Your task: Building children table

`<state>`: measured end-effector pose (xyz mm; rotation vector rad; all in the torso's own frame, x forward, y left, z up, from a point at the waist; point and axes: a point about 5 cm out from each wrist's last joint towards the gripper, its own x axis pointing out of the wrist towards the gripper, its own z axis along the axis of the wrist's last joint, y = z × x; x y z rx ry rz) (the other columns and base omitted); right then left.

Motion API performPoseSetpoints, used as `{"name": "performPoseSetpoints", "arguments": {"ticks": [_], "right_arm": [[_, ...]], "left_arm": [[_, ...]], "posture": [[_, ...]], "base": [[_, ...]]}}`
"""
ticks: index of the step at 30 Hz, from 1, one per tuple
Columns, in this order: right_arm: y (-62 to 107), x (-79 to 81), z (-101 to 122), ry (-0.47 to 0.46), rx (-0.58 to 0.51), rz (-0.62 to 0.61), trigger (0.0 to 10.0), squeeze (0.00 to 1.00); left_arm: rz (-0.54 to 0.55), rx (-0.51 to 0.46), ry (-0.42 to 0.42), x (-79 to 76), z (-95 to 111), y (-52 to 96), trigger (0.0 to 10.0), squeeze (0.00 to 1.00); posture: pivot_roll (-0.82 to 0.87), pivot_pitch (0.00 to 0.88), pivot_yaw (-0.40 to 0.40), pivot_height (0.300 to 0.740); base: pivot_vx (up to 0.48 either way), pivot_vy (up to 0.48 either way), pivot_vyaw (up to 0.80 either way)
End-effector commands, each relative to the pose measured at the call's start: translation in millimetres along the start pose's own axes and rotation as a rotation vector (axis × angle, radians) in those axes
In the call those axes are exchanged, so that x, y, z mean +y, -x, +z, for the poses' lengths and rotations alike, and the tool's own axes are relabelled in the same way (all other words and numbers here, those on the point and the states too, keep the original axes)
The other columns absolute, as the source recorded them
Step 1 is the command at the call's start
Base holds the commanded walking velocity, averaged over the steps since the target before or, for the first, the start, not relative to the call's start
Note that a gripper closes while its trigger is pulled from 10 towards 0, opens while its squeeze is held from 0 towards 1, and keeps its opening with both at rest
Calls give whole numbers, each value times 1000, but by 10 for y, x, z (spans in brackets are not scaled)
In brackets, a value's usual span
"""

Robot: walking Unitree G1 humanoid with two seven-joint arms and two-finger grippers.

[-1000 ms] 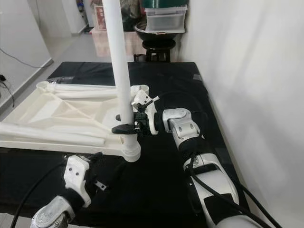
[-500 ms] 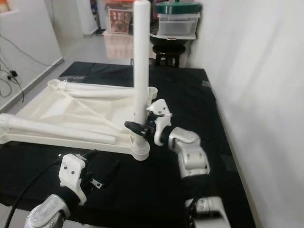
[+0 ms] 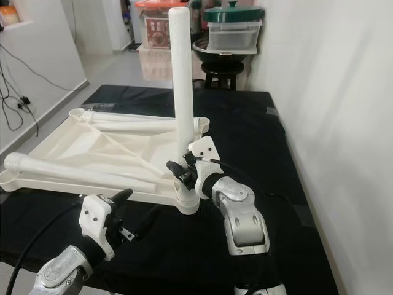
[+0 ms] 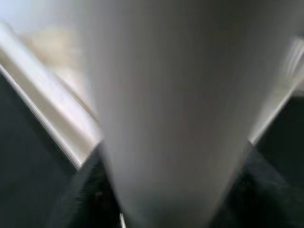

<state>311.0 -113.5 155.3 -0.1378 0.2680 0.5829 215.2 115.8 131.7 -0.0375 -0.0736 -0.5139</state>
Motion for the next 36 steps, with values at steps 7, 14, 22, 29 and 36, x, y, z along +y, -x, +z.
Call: {"name": "performPoseSetpoints", "arguments": {"ticks": [7,14,22,29,36], "right_arm": [[-140,-4,411,62,-208,428,10000,0],[-189,-2,389,160,-162,646,10000,0],[-359,30,476,171,-131,842,0,0],[-384,14,516,175,-162,851,0,0],[-331,-99,288,117,-130,649,0,0]], "left_arm": [[-14,8,19,11,-36,-19,10000,0],[-18,6,21,-2,-43,-34,10000,0],[-23,10,24,-13,-67,-43,10000,0],[-25,10,29,-26,-76,-44,10000,0],[-29,7,37,-53,-82,-45,10000,0]], "posture": [[-61,0,11,740],[-48,0,9,740],[-32,0,11,740],[-34,0,10,740],[-42,0,-10,740]], "base": [[0,0,0],[0,0,0],[0,0,0],[0,0,0],[0,0,0]]}}
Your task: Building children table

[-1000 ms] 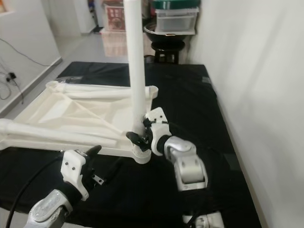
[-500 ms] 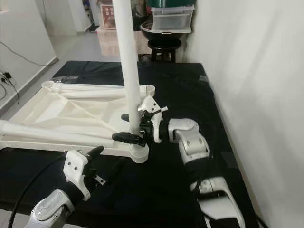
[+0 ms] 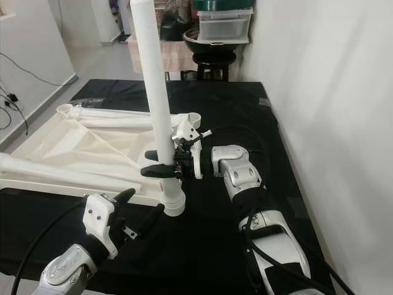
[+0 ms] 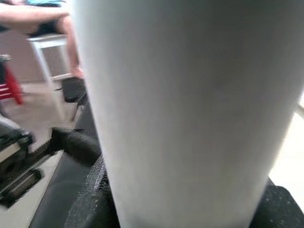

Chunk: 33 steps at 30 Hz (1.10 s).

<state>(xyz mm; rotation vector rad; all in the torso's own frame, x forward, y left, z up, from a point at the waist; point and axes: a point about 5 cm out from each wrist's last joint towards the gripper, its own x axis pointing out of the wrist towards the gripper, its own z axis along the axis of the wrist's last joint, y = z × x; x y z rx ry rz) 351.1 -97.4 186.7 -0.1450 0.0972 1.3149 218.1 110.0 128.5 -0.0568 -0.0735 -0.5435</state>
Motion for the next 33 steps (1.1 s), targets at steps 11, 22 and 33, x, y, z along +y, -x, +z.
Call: {"name": "performPoseSetpoints", "arguments": {"ticks": [11,22,33], "right_arm": [[-51,354,-559,-255,51,-734,0,0],[-118,268,-433,-211,42,-637,10000,35],[-55,22,27,-70,-66,-228,10000,0]], "left_arm": [[-1,10,26,16,-32,39,10000,0],[15,2,25,42,-9,22,10000,0],[-5,7,33,33,-21,-4,10000,0]], "posture": [[-66,0,5,740],[-45,0,-6,740],[-40,0,-1,740]], "base": [[0,0,0],[0,0,0],[0,0,0]]}}
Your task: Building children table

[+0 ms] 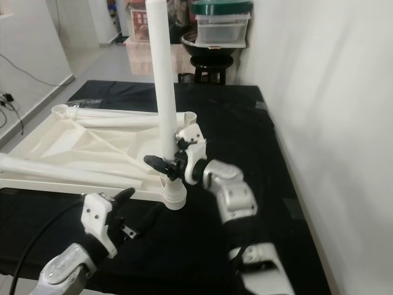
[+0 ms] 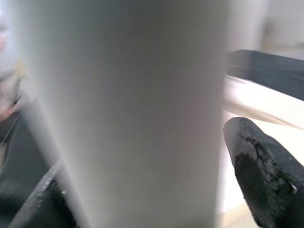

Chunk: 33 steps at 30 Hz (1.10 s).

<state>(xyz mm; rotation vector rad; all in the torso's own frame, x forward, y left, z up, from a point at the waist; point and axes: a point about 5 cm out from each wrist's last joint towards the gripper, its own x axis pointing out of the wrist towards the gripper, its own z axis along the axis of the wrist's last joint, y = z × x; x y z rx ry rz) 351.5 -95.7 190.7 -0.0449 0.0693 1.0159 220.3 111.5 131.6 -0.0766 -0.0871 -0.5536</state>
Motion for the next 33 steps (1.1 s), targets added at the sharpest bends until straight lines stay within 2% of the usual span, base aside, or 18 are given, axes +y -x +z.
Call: {"name": "performPoseSetpoints", "arguments": {"ticks": [1,4,8,9,12,13,23,25,27,28,29,30,31,32,33], "right_arm": [[-34,35,-20,9,1,70,10000,0],[20,-11,-19,98,98,308,10000,0],[16,-16,-10,97,111,348,10000,0],[-40,-66,-7,82,142,337,8745,0],[-61,-85,-14,73,157,325,8745,0],[-82,-91,-16,81,174,321,0,0],[-67,-144,-28,83,195,341,0,0],[49,-242,-74,99,218,266,0,0],[107,-281,-111,77,211,183,0,0],[107,-281,-111,77,211,183,0,0],[40,-278,-177,6,147,-64,0,0],[40,-278,-177,6,147,-64,0,0],[23,-281,-233,-57,113,-247,0,0],[68,-151,-449,-111,176,-441,0,0],[68,-151,-449,-111,176,-441,0,0]], "left_arm": [[5,25,17,10,-51,10,10000,0],[6,24,17,-5,-55,2,10000,0],[8,24,15,-8,-56,3,10000,0],[11,25,13,-17,-57,12,10000,0],[12,25,12,-19,-58,15,10000,0],[13,25,12,-23,-58,20,10000,0],[16,29,18,-32,-59,41,10000,0],[22,36,20,-22,-69,74,10000,0],[34,41,20,-11,-78,109,10000,0],[34,41,20,-11,-78,109,10000,0],[52,45,27,3,-90,149,10000,0],[52,45,27,3,-90,149,10000,0],[64,47,32,13,-97,176,10000,0],[88,43,50,39,-95,214,10000,0],[88,43,50,39,-95,214,10000,0]], "posture": [[-40,0,-1,740],[-24,0,-7,740],[-22,0,-6,740],[-13,0,-7,740],[-13,0,-7,740],[-13,0,-4,740],[-19,0,3,740],[-23,0,2,740],[-31,0,-14,740],[-31,0,-14,740],[-32,0,-28,740],[-32,0,-28,740],[-32,0,-28,740],[-55,3,-25,740],[-55,3,-25,740]], "base": [[0,0,0],[0,0,0],[0,0,0],[0,0,0],[0,0,0],[0,0,0],[0,0,0],[0,0,0],[0,0,0],[0,0,0],[0,0,0],[0,0,0],[0,0,0],[0,0,0],[0,0,0]]}}
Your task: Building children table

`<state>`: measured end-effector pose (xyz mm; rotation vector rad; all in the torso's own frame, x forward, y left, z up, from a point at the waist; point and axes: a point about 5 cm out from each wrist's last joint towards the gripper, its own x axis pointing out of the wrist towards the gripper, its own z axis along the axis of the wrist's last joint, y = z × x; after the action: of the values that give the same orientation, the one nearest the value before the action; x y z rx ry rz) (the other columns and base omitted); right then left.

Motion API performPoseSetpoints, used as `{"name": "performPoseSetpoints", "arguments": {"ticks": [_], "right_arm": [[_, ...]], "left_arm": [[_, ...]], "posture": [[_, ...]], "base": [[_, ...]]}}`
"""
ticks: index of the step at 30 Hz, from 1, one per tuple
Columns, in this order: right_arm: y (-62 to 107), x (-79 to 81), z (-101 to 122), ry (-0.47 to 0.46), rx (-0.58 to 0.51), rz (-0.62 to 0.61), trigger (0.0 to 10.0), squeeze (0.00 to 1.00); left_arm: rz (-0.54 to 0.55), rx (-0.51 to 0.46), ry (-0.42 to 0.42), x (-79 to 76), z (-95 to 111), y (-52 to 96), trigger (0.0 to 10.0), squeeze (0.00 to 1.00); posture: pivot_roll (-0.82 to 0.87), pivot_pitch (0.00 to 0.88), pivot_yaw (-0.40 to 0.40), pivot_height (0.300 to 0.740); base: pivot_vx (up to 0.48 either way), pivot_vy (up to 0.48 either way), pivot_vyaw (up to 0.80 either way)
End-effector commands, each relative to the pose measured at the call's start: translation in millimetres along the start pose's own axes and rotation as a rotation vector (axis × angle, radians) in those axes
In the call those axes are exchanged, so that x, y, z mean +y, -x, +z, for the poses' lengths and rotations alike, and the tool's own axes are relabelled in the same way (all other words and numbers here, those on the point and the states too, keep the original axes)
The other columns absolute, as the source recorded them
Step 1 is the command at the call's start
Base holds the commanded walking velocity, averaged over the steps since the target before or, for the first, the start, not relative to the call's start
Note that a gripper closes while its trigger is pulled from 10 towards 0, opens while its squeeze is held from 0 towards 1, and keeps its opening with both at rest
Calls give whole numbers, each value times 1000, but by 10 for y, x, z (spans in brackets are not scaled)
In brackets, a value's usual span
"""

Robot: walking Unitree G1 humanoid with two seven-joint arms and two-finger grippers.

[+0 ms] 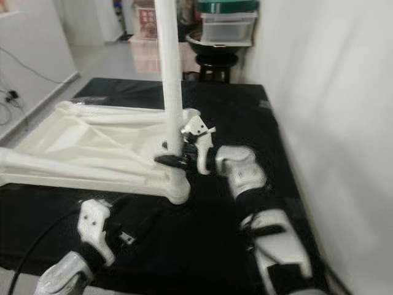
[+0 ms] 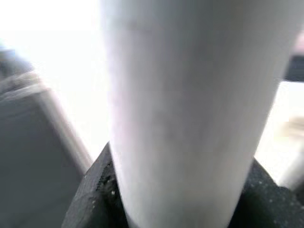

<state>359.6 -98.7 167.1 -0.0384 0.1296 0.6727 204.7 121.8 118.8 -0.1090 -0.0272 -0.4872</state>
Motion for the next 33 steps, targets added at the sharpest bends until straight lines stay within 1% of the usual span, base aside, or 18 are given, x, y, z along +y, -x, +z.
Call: {"name": "performPoseSetpoints", "arguments": {"ticks": [1,2,3,4,7,12,13,15,18,21,22,23,24,25,27,31,32,33], "right_arm": [[119,107,-348,-73,132,-150,0,0],[119,107,-348,-73,132,-150,0,0],[135,279,-425,-40,137,-141,0,0],[132,363,-447,-12,129,-142,0,0],[72,337,-383,57,104,-125,0,0],[64,324,-381,75,116,-105,0,0],[74,330,-393,96,132,-72,10000,0],[127,368,-377,125,164,33,10000,1000],[117,309,-305,152,155,100,10000,1000],[34,196,-33,181,34,303,10000,1000],[34,196,-33,181,34,303,10000,1000],[23,176,24,184,14,375,10000,576],[23,176,24,184,14,375,10000,576],[-1,148,67,212,14,448,10000,0],[-59,126,122,216,34,559,10000,0],[-114,131,179,177,48,638,10000,0],[-126,129,188,160,53,660,5647,0],[-131,126,192,151,56,672,5647,0]], "left_arm": [[38,-7,20,61,17,39,10000,0],[38,-7,20,61,17,39,10000,0],[53,-1,19,76,-4,60,10000,0],[65,5,15,87,-21,73,10000,0],[61,18,9,82,-38,82,10000,0],[53,19,13,62,-38,89,10000,0],[58,18,22,48,-36,103,10000,0],[70,9,36,28,-14,144,10000,0],[69,6,32,30,1,165,10000,0],[42,16,-13,29,4,169,10000,0],[42,16,-13,29,4,169,10000,0],[40,15,-11,35,5,167,10000,0],[40,15,-11,35,5,167,10000,0],[19,6,-4,27,13,165,10000,0],[-26,0,-16,-8,14,160,10000,0],[-23,-18,-10,-27,21,171,10000,0],[-16,-27,-7,-32,25,170,10000,0],[-12,-32,-6,-37,28,165,10000,0]], "posture": [[-51,9,-15,740],[-51,9,-15,740],[-62,0,3,740],[-62,0,3,740],[-51,0,-8,740],[-51,6,-10,740],[-50,8,-6,740],[-41,25,1,740],[-37,26,13,740],[-37,20,24,740],[-37,20,24,740],[-37,18,25,740],[-37,18,25,740],[-35,13,26,740],[-22,5,17,740],[3,0,0,740],[11,0,-6,740],[13,0,-7,740]], "base": [[0,0,0],[0,0,0],[0,0,0],[0,0,0],[0,0,0],[0,0,0],[0,0,0],[0,0,0],[0,0,0],[0,0,0],[0,0,0],[0,0,0],[0,0,0],[0,0,0],[0,0,0],[0,0,0],[0,0,0],[0,0,0]]}}
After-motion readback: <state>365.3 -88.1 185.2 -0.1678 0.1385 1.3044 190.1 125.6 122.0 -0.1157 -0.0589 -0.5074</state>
